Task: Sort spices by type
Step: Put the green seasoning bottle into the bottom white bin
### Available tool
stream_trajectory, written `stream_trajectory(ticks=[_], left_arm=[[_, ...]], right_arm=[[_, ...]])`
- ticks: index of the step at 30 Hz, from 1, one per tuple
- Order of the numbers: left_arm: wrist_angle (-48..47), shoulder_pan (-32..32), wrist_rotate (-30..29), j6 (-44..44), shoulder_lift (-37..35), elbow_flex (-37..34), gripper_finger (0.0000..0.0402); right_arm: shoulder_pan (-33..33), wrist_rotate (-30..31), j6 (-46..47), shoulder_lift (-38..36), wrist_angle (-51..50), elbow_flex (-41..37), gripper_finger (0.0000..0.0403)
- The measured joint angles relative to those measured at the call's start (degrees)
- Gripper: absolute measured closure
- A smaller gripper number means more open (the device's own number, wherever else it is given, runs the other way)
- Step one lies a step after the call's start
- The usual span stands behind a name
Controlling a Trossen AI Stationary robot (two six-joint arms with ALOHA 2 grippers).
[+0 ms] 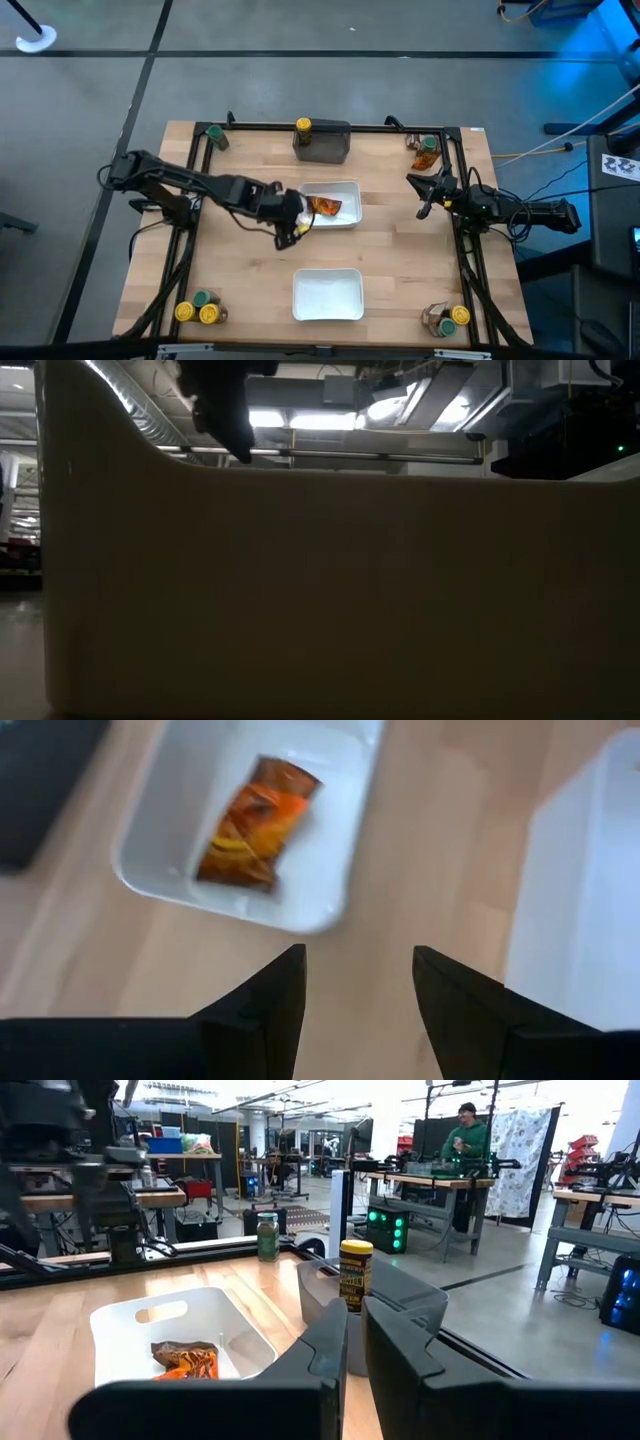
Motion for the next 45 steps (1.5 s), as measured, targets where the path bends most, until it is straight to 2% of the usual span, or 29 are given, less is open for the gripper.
stream_trajectory(ticks=[15,25,34,41,45], left_arm=[[-1.58,-17.75,-1.15,-25.59,0.07,-0.07,0.0233],[3.72,-27.53,-2.23,-41.8,4.9,-0.07,0.0233],[13.21,-32.28,-0.62,-49.84,9.88,-0.07,0.0233],[9.44,-33.31,6.89,-53.62,11.43,-0.07,0.0233],[5.4,-33.07,7.12,-52.24,11.43,-0.04,0.0233]], right_arm=[[0.01,0.01,-0.07,-0.02,0.59,0.0,0.0366],[0.0,0.0,-0.07,-0.02,1.07,0.0,0.0366],[0.0,0.0,-0.07,-0.01,0.76,0.0,0.0366],[0.01,0.0,-0.01,0.0,-1.37,0.0,0.0366],[0.02,0.0,0.0,0.0,-1.84,0.04,0.0366]])
